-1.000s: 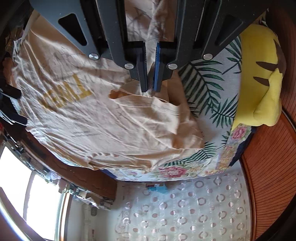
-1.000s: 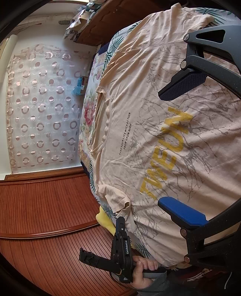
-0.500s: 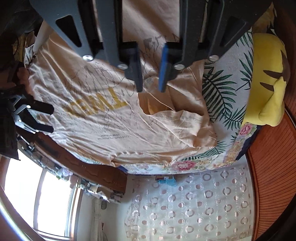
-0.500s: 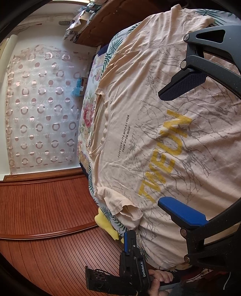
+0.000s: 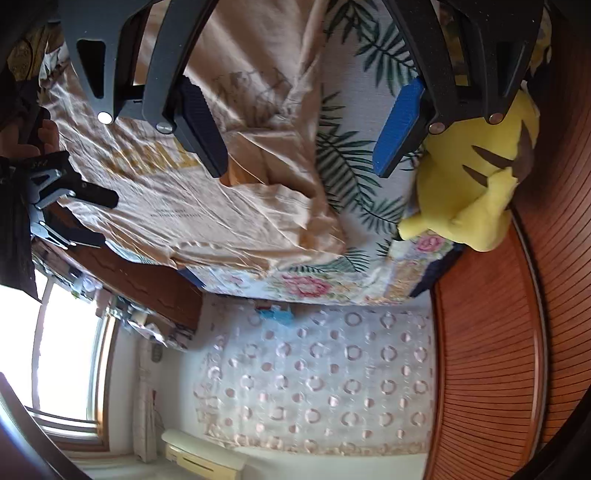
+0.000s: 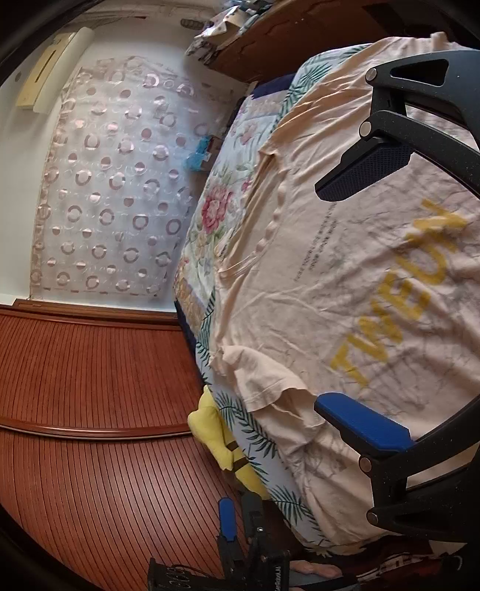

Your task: Fold small clothes

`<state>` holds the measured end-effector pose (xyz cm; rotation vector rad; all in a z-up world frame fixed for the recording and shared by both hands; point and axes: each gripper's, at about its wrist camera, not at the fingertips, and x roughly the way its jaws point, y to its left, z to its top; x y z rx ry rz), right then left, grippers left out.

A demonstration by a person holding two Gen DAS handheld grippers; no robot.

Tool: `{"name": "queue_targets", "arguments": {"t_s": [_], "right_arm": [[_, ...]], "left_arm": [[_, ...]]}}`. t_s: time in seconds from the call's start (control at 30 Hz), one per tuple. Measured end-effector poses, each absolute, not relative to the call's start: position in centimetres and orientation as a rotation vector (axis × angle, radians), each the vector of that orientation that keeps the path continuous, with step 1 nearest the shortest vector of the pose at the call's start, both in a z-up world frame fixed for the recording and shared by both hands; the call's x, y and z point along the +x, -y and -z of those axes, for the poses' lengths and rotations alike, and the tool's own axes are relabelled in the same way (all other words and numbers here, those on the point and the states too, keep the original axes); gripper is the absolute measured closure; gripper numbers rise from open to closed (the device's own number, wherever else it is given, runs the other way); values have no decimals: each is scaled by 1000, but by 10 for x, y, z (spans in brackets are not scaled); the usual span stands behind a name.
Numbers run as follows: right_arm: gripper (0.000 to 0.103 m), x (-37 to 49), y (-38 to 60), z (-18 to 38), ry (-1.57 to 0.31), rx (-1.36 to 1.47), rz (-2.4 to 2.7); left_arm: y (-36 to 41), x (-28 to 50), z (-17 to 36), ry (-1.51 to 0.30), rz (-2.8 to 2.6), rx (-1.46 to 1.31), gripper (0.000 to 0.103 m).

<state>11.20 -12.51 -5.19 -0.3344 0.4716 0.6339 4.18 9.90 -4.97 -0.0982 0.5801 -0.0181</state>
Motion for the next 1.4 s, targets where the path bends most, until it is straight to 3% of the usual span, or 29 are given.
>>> {"name": "queue_targets", "arguments": {"t_s": [0.17,0.3,0.37,0.43,0.53,0.67,0.87,0.93,0.97,1.4], "right_arm": [[1,142,85,41,-457,-308,-746],[4,168,47,49,-552,-321,-837],[12,179,25,59,-602,-346,-864],[28,188,4,71,-630,-390,-869],[37,196,-25,85,-659,-439,-892],[41,207,-57,95,-697,-484,-909],[71,226,-79,107,-742,-539,-874],[90,230,-80,108,-754,-530,-867],[93,231,-79,108,-751,-524,-865],[97,259,3,81,-684,-323,-671]], "left_arm": [[-109,37,53,-568,-27,-75,22],[-117,32,54,-569,-35,-91,22],[-120,30,56,-571,-41,-93,22],[-124,29,58,-577,-47,-98,22],[-129,28,63,-586,-52,-109,22],[-133,26,70,-598,-53,-126,22],[-133,21,71,-602,-54,-135,22],[-133,20,72,-601,-53,-134,22],[-133,20,72,-603,-52,-132,22],[-122,28,77,-627,-27,-126,22]]}}
